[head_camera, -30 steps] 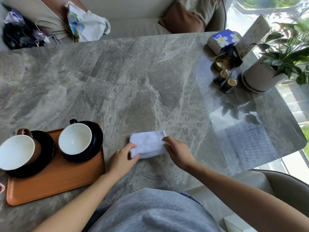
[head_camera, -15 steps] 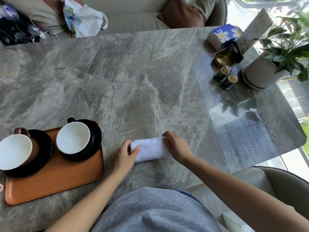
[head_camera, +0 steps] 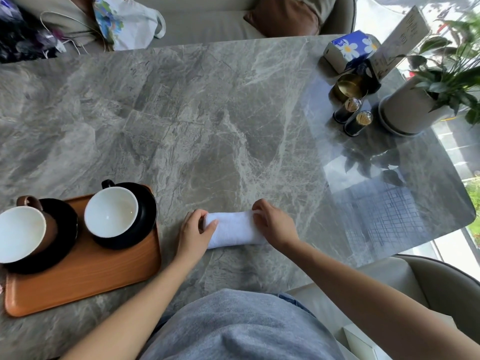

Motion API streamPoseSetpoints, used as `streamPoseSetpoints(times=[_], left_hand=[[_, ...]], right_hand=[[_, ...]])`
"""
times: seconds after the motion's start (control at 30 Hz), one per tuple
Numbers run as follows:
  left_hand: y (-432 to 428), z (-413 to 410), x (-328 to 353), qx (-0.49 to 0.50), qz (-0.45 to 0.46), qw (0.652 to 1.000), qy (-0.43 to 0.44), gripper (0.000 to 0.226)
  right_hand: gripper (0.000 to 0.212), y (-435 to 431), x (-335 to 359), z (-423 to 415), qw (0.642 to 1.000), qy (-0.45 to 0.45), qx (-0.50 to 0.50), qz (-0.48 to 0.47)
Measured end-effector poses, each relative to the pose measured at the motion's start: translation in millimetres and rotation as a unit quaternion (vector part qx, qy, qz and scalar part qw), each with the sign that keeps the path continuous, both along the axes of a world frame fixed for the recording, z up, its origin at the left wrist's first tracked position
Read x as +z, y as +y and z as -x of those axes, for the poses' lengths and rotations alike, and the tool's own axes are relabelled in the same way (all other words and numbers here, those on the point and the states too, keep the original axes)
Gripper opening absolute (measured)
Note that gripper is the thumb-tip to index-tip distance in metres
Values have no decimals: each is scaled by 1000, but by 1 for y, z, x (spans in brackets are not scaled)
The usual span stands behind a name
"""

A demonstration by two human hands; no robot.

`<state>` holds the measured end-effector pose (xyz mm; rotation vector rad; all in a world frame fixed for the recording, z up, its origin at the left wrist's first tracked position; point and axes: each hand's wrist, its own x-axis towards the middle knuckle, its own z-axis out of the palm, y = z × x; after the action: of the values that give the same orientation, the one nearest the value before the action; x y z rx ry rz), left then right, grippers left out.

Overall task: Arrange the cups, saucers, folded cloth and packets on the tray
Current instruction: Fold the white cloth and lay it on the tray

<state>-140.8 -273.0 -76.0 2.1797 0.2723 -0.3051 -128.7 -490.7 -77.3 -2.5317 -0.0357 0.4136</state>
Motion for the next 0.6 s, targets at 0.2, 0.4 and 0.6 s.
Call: streamPoseSetpoints(times=[0.2,0.4,0.6], left_hand=[[-1,-7,-2,-22,-10,999,-29,19],[1,-9,-7,-65,-40,996,-41,15],[6,-10,-11,-132,-113,984,-44,13]], right_hand=[[15,-1,-4,6,995,-74,59,44],[15,2,-14,14,991,-87,63,83],[17,3,-18,15,988,-97,60,105]])
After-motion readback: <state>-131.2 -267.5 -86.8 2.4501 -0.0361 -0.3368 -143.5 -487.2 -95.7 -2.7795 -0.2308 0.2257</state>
